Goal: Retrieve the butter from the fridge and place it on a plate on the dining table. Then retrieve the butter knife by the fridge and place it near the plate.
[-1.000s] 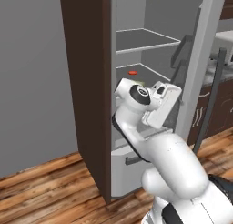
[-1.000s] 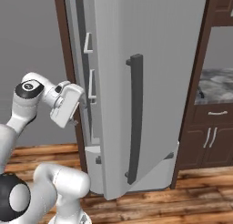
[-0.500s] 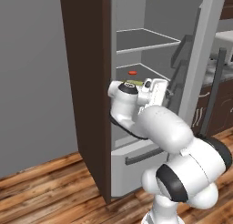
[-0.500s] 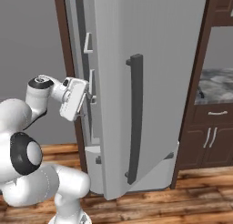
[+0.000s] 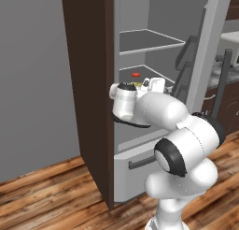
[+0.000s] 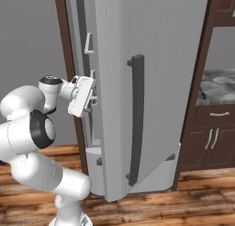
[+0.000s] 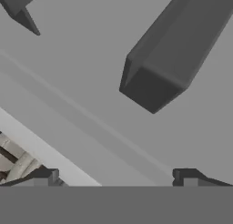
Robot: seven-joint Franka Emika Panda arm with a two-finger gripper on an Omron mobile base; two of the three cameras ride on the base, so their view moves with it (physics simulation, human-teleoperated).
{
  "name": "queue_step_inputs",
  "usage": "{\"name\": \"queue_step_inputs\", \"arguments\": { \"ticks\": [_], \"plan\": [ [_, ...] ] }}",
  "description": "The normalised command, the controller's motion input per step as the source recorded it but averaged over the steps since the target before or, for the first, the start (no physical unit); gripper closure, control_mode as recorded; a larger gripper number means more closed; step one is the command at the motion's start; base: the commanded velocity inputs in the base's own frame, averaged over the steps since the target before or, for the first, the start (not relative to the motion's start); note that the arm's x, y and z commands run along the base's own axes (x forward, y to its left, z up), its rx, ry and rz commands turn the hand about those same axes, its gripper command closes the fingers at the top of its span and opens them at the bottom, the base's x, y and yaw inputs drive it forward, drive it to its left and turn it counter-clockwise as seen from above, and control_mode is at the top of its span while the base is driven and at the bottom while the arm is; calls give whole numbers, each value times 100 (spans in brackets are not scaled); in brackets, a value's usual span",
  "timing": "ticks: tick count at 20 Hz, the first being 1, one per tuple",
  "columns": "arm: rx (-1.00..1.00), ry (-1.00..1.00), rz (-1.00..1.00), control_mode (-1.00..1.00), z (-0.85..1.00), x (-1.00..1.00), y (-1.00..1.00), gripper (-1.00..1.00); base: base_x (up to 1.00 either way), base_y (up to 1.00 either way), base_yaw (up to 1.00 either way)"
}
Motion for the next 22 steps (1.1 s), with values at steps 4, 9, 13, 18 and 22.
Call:
{"name": "queue_step_inputs", "arguments": {
  "ticks": [4,9,13,18,22],
  "plan": [
    [0,5,0,-100,-7,8,-35,-100,0,0,0],
    [0,8,1,-100,0,19,-44,-100,0,0,0],
    [0,8,2,-100,0,14,-41,-100,0,0,0],
    [0,5,1,-100,0,-1,-53,-100,0,0,0],
    [0,2,0,-100,0,-21,-69,-100,0,0,0]
  ]
}}
